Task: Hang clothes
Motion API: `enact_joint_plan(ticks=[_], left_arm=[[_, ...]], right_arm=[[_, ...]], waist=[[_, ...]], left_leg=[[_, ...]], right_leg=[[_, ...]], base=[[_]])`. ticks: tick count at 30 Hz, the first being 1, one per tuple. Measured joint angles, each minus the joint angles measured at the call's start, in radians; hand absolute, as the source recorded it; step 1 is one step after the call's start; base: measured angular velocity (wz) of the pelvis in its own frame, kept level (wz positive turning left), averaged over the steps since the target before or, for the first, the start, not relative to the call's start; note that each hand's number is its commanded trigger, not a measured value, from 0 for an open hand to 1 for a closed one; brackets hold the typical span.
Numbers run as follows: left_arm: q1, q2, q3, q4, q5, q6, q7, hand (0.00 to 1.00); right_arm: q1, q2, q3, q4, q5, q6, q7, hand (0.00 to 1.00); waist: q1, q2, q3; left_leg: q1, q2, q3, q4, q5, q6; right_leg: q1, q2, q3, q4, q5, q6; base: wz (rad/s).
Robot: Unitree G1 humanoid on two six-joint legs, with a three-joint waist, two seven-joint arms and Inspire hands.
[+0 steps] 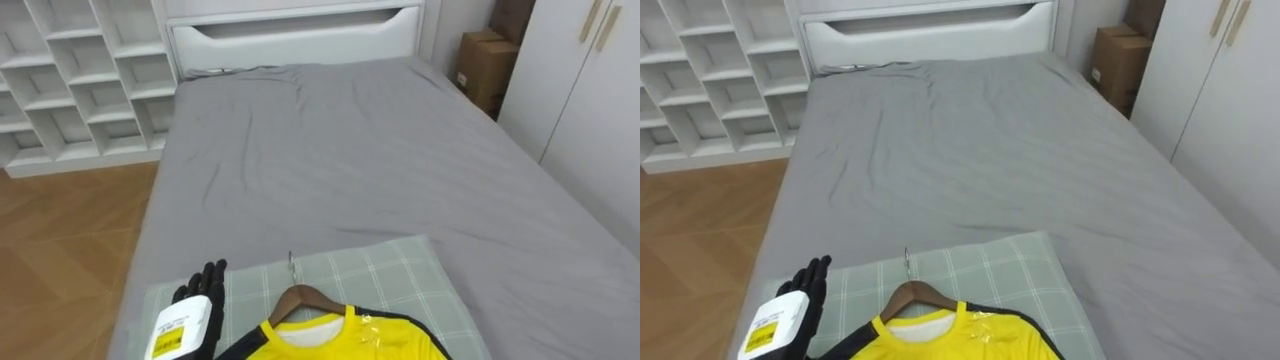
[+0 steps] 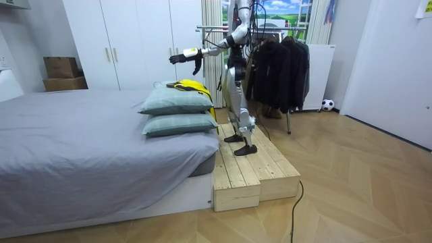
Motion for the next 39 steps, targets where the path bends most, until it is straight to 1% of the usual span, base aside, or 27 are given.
enact_joint_plan(ticks=[2,5,7,10,13,14,17,20,25,29,31,32,36,38,39], left_arm=[[0.0,0.0,0.001,0.0,0.0,0.007,0.0,0.0],[0.0,-0.002,0.002,0.0,0.004,0.014,-0.002,0.0],[0.0,-0.005,0.002,0.002,0.005,0.018,-0.002,0.0],[-0.006,-0.022,0.014,0.057,0.005,0.018,0.001,0.0],[-0.007,-0.033,0.029,0.112,0.002,0.018,0.001,0.0],[-0.009,-0.044,0.042,0.132,0.0,0.019,0.001,0.0],[-0.024,-0.054,0.044,0.137,0.0,0.022,0.001,0.0],[-0.037,-0.055,0.047,0.137,0.001,0.023,0.004,0.0],[-0.042,-0.06,0.046,0.148,-0.006,0.024,0.007,0.0],[-0.048,-0.066,0.045,0.172,-0.006,0.027,0.021,0.0],[-0.061,-0.069,0.043,0.177,-0.006,0.026,0.033,0.0],[-0.071,-0.074,0.043,0.183,-0.006,0.026,0.047,0.0],[-0.085,-0.086,0.038,0.223,-0.006,0.026,0.068,0.0],[-0.095,-0.086,0.038,0.227,-0.006,0.026,0.07,0.0],[-0.102,-0.086,0.038,0.23,-0.006,0.026,0.078,0.0]], right_arm=[[0.005,0.0,0.004,0.0,-0.001,0.001,-0.002,0.0],[0.007,0.0,0.005,0.001,-0.002,0.017,-0.008,0.0],[0.007,0.0,0.005,0.002,-0.002,0.021,-0.009,0.0],[0.006,0.001,0.007,0.008,-0.005,0.021,-0.022,0.0],[0.01,0.008,0.017,0.007,-0.008,0.024,-0.043,0.0],[0.01,0.01,0.023,0.007,-0.007,0.027,-0.047,0.0],[0.009,0.01,0.024,0.006,-0.008,0.033,-0.056,0.0],[0.009,0.011,0.025,0.002,-0.017,0.036,-0.073,0.0],[0.009,0.016,0.039,-0.002,-0.014,0.036,-0.079,0.0],[0.006,0.019,0.046,-0.004,0.025,0.04,-0.086,0.0],[-0.001,0.019,0.05,-0.003,0.044,0.041,-0.086,0.0],[-0.008,0.018,0.057,-0.003,0.07,0.041,-0.086,0.0],[-0.016,0.016,0.083,-0.002,0.107,0.033,-0.085,0.0],[-0.017,0.016,0.083,-0.003,0.112,0.03,-0.085,0.0],[-0.019,0.015,0.083,-0.003,0.113,0.03,-0.085,0.0]], waist=[[0.001,-0.002,-0.0001],[0.001,-0.002,-0.0002],[0.002,-0.002,-0.0003],[0.001,-0.001,-0.0009],[0.001,-0.003,0.0002],[0.0,-0.003,0.0003],[0.0,-0.003,-0.0005],[0.001,-0.003,-0.0002],[-0.001,-0.007,0.0017],[-0.002,-0.008,0.0011],[-0.002,-0.006,0.0],[-0.001,-0.005,0.0007],[-0.002,-0.005,0.0004],[-0.002,-0.004,-0.0012],[-0.003,-0.004,-0.0006]], left_leg=[[0.0,0.0,0.0,0.0,0.0,0.0],[0.0,0.0,0.001,0.0,0.0,0.0],[0.001,0.001,0.0,0.0,0.0,0.0],[0.0,0.004,0.0,0.0,0.0,0.0],[-0.003,0.011,0.001,0.0,0.0,0.0],[-0.004,0.012,0.001,0.0,0.0,0.0],[-0.018,0.013,0.0,0.001,0.0,0.0],[-0.025,0.013,0.0,0.001,0.0,0.0],[-0.026,0.013,0.0,0.001,0.0,0.0],[-0.04,0.013,-0.001,0.001,0.0,0.0],[-0.06,0.013,-0.001,0.003,0.0,0.0],[-0.076,0.014,-0.002,0.004,0.0,0.0],[-0.097,0.014,-0.001,0.006,0.0,0.0],[-0.108,0.014,-0.001,0.007,0.0,0.0],[-0.117,0.014,-0.002,0.007,0.001,0.001]], right_leg=[[-0.001,0.001,0.004,0.0,0.0,0.0],[-0.002,0.002,0.011,0.0,0.0,0.0],[-0.003,0.003,0.013,0.002,0.001,-0.001],[-0.002,0.007,0.012,0.005,0.002,-0.003],[-0.003,0.013,0.012,0.004,0.005,-0.008],[-0.003,0.014,0.012,0.004,0.006,-0.01],[-0.022,0.014,0.012,0.004,0.007,-0.011],[-0.037,0.015,0.013,0.016,0.008,-0.011],[-0.039,0.014,0.013,0.017,0.009,-0.009],[-0.045,0.012,0.008,0.017,0.01,-0.007],[-0.068,0.011,-0.002,0.018,0.015,-0.006],[-0.076,0.011,-0.009,0.016,0.021,-0.006],[-0.091,0.011,-0.01,0.014,0.026,-0.006],[-0.105,0.011,-0.01,0.015,0.026,-0.006],[-0.112,0.011,-0.012,0.015,0.027,-0.007]], base=[[-0.06],[-0.06],[-0.05],[-0.04],[-0.01],[0.0],[0.05],[0.0],[-0.01],[0.05],[0.09],[0.04],[0.0],[0.0],[0.0]])
